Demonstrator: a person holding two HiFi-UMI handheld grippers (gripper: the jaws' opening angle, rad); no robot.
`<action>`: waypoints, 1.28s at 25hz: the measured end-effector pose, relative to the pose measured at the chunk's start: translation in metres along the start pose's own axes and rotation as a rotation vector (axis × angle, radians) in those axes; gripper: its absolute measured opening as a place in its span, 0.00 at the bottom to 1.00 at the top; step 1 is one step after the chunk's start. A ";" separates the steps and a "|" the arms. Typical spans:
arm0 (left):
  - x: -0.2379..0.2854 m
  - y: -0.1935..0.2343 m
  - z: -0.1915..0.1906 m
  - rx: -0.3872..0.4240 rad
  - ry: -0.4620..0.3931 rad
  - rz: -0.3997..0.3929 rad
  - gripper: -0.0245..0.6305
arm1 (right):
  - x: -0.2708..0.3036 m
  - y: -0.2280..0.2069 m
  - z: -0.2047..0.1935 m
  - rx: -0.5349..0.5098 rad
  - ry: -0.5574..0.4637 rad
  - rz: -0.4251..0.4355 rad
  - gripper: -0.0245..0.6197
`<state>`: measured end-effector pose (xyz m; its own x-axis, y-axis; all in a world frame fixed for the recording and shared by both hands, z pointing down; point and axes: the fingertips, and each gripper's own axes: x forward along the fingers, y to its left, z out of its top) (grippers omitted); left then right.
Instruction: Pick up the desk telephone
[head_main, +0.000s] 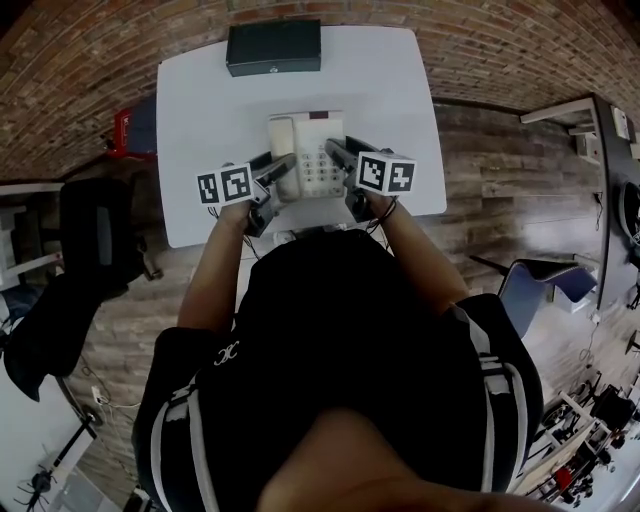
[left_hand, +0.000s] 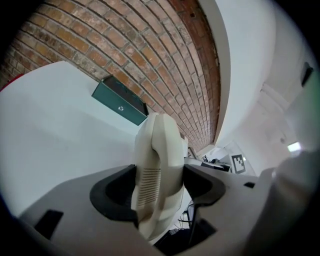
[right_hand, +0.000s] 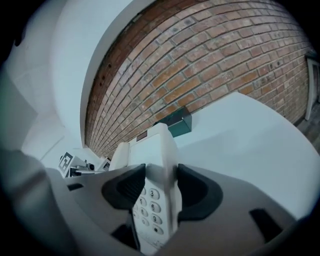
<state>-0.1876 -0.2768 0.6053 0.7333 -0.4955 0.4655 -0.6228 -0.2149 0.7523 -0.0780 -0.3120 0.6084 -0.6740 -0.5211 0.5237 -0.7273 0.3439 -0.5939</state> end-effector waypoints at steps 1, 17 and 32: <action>-0.003 -0.005 0.005 0.007 -0.014 -0.001 0.50 | -0.003 0.004 0.006 -0.010 -0.016 0.003 0.33; -0.065 -0.103 0.094 0.251 -0.301 -0.042 0.49 | -0.061 0.093 0.121 -0.260 -0.297 0.083 0.33; -0.131 -0.189 0.141 0.569 -0.506 -0.040 0.49 | -0.124 0.173 0.180 -0.433 -0.516 0.168 0.33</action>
<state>-0.2046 -0.2895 0.3366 0.6296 -0.7738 0.0694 -0.7431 -0.5737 0.3445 -0.0975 -0.3282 0.3307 -0.7124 -0.7013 0.0248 -0.6769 0.6775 -0.2878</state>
